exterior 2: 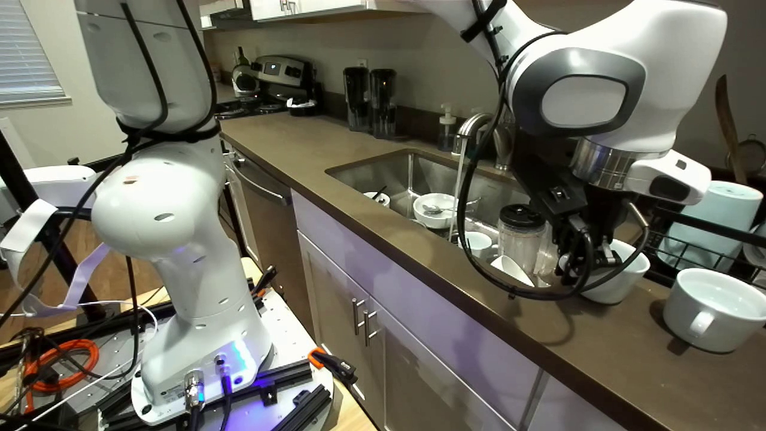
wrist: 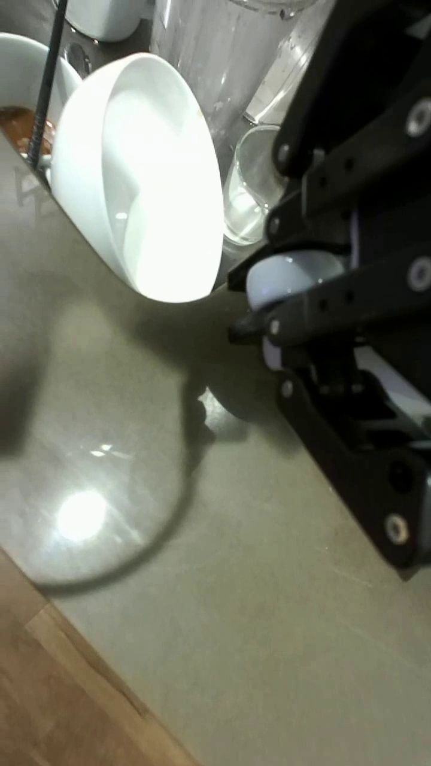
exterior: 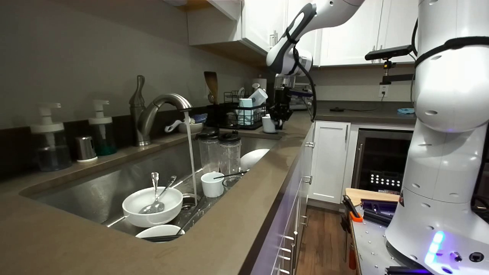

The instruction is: Move the mug from the left side of the sink, put some water in it, then put it on the right side of the sink

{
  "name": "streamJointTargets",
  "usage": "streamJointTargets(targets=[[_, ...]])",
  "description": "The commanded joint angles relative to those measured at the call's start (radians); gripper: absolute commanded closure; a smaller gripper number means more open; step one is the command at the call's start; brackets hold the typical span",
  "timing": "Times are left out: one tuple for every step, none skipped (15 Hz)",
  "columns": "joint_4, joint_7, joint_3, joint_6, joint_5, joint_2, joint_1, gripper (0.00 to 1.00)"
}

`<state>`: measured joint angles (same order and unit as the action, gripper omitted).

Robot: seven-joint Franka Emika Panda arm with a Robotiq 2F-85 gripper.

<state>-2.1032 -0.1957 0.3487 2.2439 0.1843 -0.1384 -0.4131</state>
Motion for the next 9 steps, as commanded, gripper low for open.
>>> streamJointTargets(targets=[[-0.026,0.006,0.000,-0.045,-0.012,0.044,0.006,0.56],[-0.028,0.007,0.000,-0.053,-0.013,0.048,0.007,0.58],[-0.030,0.012,0.001,-0.060,-0.020,0.054,0.009,0.49],[-0.034,0.016,0.001,-0.062,-0.024,0.059,0.012,0.45],[-0.037,0.018,0.002,-0.068,-0.028,0.067,0.014,0.36],[-0.041,0.026,0.002,-0.069,-0.037,0.076,0.017,0.30],[-0.046,0.032,0.002,-0.071,-0.046,0.085,0.021,0.23],[-0.055,0.043,0.002,-0.072,-0.062,0.100,0.026,0.17],[-0.066,0.053,0.002,-0.069,-0.078,0.114,0.030,0.10]])
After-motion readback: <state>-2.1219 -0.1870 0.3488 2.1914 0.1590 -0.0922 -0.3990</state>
